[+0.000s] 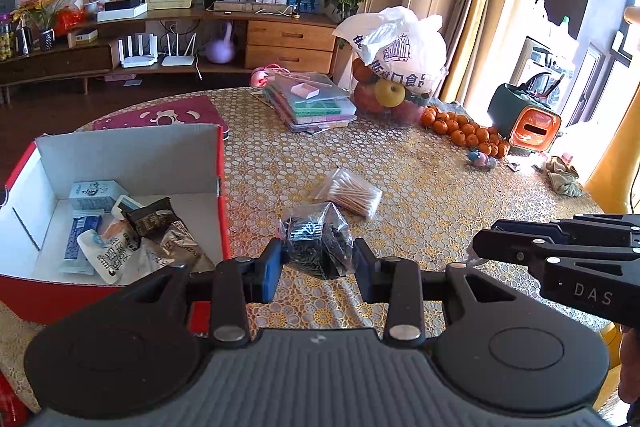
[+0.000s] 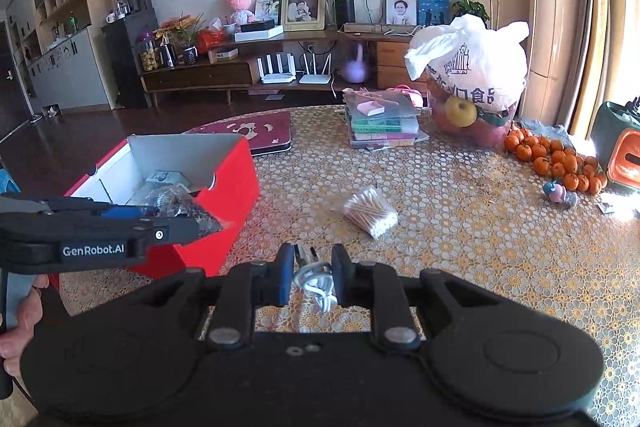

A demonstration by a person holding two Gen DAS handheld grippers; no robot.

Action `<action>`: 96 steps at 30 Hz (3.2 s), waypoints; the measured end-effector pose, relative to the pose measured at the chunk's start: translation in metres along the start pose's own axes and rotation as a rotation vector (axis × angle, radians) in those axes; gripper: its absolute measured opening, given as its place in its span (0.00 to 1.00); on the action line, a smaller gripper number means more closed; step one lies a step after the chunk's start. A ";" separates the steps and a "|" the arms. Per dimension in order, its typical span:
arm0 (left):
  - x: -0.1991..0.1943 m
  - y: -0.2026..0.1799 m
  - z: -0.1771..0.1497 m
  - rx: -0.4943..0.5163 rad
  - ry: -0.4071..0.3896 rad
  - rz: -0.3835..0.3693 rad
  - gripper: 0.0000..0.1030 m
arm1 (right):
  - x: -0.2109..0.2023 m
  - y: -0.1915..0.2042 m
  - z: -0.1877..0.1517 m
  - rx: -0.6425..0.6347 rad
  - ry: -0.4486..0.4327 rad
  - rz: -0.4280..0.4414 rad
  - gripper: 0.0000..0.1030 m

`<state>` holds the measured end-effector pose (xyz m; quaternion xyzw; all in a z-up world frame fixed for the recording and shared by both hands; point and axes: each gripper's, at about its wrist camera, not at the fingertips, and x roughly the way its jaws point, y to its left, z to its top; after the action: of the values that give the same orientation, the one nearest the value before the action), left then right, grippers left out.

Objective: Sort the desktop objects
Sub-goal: 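Carry the black cable bag with the left tool while the right tool carries the USB cable to the box, then lower and open the left tool in the box while the right tool releases the USB cable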

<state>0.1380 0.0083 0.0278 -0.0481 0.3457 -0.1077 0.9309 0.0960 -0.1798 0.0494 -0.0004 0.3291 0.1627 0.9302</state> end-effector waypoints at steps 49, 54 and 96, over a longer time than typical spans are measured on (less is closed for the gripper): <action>0.010 0.216 0.043 -0.044 0.203 0.204 0.35 | 0.134 0.152 0.102 -0.145 0.108 0.228 0.19; 0.030 0.226 0.043 -0.015 0.251 0.226 0.35 | 0.158 0.155 0.099 -0.153 0.143 0.190 0.19; 0.128 0.225 0.032 0.243 0.525 0.299 0.36 | 0.229 0.188 0.055 -0.393 0.269 0.086 0.19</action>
<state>0.2913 0.1973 -0.0655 0.1438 0.5620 -0.0192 0.8143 0.2395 0.0734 -0.0277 -0.1890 0.4118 0.2615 0.8523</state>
